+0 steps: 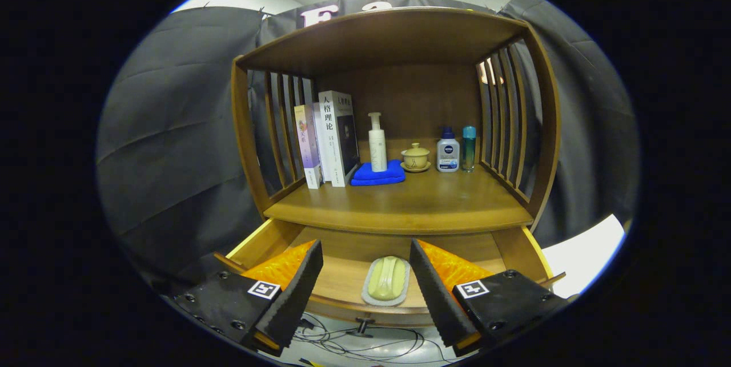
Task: Pull open the drawer, take out the items inside it, and place them on the countertop above the cabinet.
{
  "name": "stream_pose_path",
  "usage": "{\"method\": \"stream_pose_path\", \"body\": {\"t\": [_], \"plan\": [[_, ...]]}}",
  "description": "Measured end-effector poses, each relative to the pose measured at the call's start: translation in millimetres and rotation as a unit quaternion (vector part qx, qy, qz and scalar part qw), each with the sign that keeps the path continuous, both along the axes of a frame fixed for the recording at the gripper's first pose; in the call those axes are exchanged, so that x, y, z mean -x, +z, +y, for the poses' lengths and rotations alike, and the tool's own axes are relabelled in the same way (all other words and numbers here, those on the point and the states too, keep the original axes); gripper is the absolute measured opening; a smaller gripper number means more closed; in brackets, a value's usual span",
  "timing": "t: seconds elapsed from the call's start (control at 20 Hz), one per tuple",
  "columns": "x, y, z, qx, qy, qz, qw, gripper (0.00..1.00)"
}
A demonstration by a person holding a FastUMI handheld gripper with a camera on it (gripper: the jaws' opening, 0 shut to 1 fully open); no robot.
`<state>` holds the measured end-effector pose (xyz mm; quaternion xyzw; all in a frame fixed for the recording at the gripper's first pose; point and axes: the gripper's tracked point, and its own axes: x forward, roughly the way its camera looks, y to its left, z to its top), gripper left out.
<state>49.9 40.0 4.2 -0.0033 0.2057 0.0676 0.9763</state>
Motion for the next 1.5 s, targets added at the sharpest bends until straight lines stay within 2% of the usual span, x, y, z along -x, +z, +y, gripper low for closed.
{"method": "stream_pose_path", "body": {"t": [0.35, 0.5, 0.65, 1.0, 1.25, 1.4, 1.5], "plan": [[-30, -26, 8, 0.001, 0.01, 0.102, 0.995, 0.98], [-40, -47, 4, -0.013, -0.01, 0.144, 0.989, 0.98], [-46, -74, -4, 0.001, -0.019, 0.185, 0.983, 0.98], [-63, -105, -11, 0.004, -0.027, 0.223, 0.974, 0.97], [-66, -134, -16, 0.022, -0.033, 0.257, 0.966, 0.86], [-74, -140, -18, 0.022, -0.043, 0.251, 0.967, 0.79], [-70, -146, -19, 0.025, -0.043, 0.263, 0.964, 0.71]]}}
